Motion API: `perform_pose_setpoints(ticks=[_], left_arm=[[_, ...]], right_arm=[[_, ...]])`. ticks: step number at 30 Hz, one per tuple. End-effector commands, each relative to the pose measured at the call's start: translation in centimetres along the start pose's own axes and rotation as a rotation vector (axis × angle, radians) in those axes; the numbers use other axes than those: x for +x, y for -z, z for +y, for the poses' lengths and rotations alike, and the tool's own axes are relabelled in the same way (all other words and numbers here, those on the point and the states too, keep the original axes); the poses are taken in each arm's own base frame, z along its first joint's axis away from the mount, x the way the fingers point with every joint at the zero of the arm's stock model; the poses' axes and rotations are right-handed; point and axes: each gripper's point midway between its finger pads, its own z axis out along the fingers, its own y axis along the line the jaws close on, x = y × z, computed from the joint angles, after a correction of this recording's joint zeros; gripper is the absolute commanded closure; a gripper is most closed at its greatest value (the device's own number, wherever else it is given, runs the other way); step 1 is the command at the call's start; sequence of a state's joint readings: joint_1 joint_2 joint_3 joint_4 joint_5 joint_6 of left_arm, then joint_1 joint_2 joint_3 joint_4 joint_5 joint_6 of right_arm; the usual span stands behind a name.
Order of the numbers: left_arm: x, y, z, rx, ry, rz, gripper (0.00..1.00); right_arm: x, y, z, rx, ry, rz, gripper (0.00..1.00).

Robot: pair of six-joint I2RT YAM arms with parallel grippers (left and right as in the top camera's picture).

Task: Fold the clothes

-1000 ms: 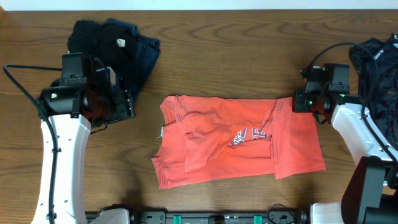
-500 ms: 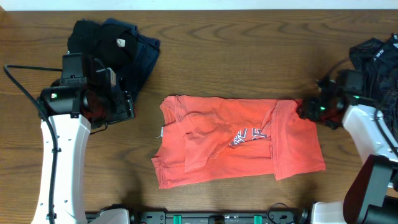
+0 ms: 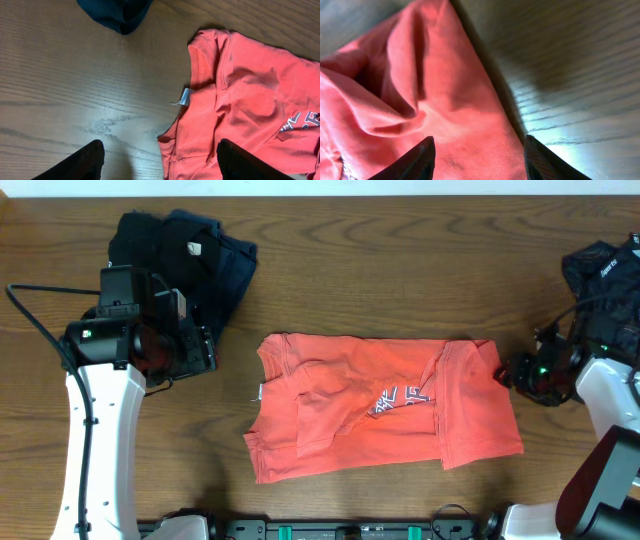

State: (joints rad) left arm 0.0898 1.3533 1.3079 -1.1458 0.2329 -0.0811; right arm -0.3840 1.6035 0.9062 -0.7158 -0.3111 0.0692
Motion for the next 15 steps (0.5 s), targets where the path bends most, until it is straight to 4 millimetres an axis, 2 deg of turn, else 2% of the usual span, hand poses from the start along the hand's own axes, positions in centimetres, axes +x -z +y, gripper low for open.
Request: perform_pose_setpoints(ticks=[1, 6, 11, 13, 15], left_arm=[[0.1, 0.4, 0.0, 0.001, -0.003, -0.005, 0.26], [0.2, 0.4, 0.1, 0.000, -0.002, 0.002, 0.26], [0.3, 0.4, 0.1, 0.000, -0.002, 0.003, 0.26], [0.3, 0.4, 0.1, 0.000, -0.001, 0.005, 0.26], [0.3, 0.4, 0.1, -0.001, -0.001, 0.006, 0.26]], right_arm=[[1.2, -1.3, -0.4, -0.026, -0.006, 0.046, 0.46], [2.3, -2.9, -0.8, -0.030, -0.026, 0.109, 0.48], [3.5, -4.6, -1.3, -0.035, -0.034, 0.182, 0.55], [4.1, -5.2, -0.8, -0.081, -0.017, 0.214, 0.69], [4.5, -5.3, -0.6, -0.095, -0.010, 0.231, 0.71]])
